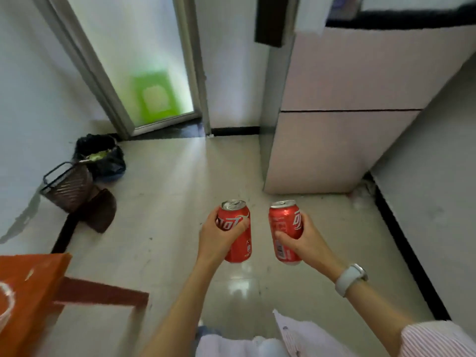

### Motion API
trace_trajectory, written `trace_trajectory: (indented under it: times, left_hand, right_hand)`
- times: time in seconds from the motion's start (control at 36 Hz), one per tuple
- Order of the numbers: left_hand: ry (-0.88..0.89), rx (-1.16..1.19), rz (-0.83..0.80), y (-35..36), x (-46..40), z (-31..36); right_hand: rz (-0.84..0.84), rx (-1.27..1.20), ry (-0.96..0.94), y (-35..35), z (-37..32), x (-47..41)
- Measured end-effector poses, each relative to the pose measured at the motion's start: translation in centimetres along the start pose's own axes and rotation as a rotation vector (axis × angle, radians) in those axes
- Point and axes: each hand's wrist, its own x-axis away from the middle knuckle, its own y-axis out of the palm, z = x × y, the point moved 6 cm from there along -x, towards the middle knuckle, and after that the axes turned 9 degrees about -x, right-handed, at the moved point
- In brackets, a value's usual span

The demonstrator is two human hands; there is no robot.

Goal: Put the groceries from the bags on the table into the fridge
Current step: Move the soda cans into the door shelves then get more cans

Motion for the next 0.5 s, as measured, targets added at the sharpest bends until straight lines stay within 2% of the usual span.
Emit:
trace_trajectory:
  times: [0.11, 0.25, 0.42, 0.5]
  left_hand:
    - [0.12, -0.032, -0.157, 9.4, -1.5, 6.1]
    - [0.24, -0.089, -0.289, 18.4, -4.0, 12.8]
    - [0.362, -0.095, -0.309, 26.6, -9.8, 20.7]
    - [0.411, -0.066, -0.288, 29.9, -13.3, 25.0]
  right_hand:
    - [0.226, -0.039, -0.03, -10.1, 0.4, 0.8]
    - [0.403, -0.099, -0.07, -19.5, -0.3, 0.1]
    - [0.489, -0.156, -0.138, -29.2, -2.2, -5.4]
    - [0.475, -0.163, -0.192, -33.4, -4.6, -9.6]
